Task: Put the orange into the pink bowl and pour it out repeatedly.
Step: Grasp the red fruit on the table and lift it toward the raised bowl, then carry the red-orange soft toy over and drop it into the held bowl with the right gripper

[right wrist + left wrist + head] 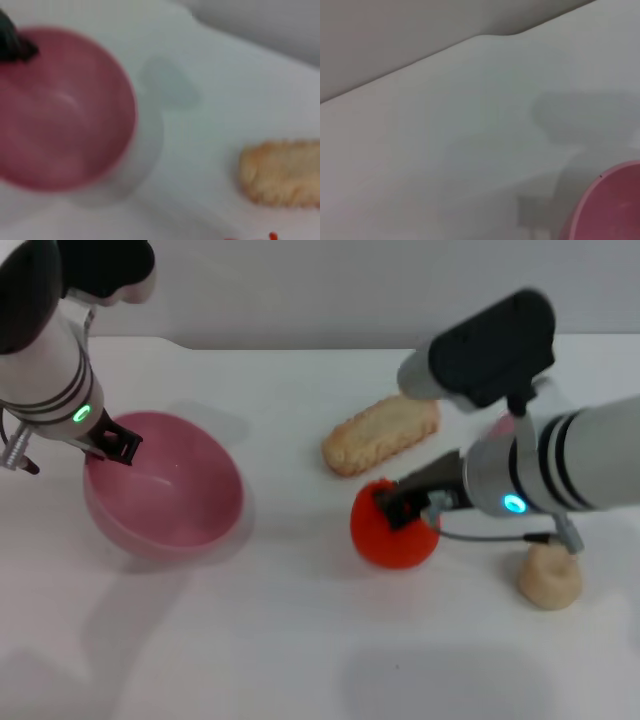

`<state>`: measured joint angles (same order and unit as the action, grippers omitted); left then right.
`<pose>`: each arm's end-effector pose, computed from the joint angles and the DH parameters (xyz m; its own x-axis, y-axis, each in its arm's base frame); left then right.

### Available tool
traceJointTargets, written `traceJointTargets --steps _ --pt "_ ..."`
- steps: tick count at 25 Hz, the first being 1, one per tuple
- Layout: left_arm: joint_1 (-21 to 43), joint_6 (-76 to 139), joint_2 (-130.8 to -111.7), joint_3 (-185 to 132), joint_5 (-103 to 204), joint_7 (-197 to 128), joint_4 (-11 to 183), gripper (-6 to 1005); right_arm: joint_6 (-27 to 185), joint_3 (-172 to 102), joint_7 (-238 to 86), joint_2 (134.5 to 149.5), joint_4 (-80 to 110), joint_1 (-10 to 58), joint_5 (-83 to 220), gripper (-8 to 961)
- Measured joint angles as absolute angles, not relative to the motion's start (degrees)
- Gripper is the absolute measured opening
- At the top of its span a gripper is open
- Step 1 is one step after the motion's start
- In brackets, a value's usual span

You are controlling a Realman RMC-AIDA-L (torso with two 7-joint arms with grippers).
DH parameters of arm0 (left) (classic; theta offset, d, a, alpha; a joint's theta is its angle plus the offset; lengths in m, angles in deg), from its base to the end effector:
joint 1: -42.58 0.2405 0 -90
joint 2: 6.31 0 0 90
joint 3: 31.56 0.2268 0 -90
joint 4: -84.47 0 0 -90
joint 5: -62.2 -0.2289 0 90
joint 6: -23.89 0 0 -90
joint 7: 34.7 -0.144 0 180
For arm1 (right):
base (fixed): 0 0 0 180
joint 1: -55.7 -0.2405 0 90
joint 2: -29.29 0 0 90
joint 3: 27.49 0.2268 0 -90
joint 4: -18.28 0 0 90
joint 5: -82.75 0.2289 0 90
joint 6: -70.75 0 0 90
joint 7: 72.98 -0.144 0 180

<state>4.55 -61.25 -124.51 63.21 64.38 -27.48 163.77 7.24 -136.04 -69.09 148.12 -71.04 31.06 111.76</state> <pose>-0.1490 0.3820 0.0254 0.5213 0.8533 -0.0091 0.4188 -0.2651 -0.8685 0.0994 0.3280 -0.0581 0.7635 -0.6411 -0.0781 -0.5862 -0.6371 -0.5006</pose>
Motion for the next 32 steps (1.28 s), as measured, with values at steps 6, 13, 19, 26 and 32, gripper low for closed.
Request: traceJointTargets --steps 6,13,19,26,32 --pt "4.36 -60.59 -124.75 64.30 64.84 -27.29 163.83 43 6.38 -134.63 -68.97 148.05 -78.25 31.10 110.25 45" --pt "2.72 -58.73 -124.85 67.44 68.24 -26.74 164.03 43 6.06 -134.04 -68.94 148.03 -84.43 30.55 109.61 44" --pt "0.70 -57.09 -124.96 69.14 71.08 -26.65 163.87 43 7.56 -134.53 -68.94 148.13 -84.17 28.91 109.72 44" --pt "-0.04 -55.70 -125.02 69.72 72.57 -26.89 163.82 43 11.25 -135.16 -67.90 148.20 -80.22 27.93 112.48 55" --pt "-0.05 -55.56 -125.01 69.48 72.91 -27.10 163.72 43 11.50 -135.94 -66.62 148.21 -79.00 27.74 113.53 91"
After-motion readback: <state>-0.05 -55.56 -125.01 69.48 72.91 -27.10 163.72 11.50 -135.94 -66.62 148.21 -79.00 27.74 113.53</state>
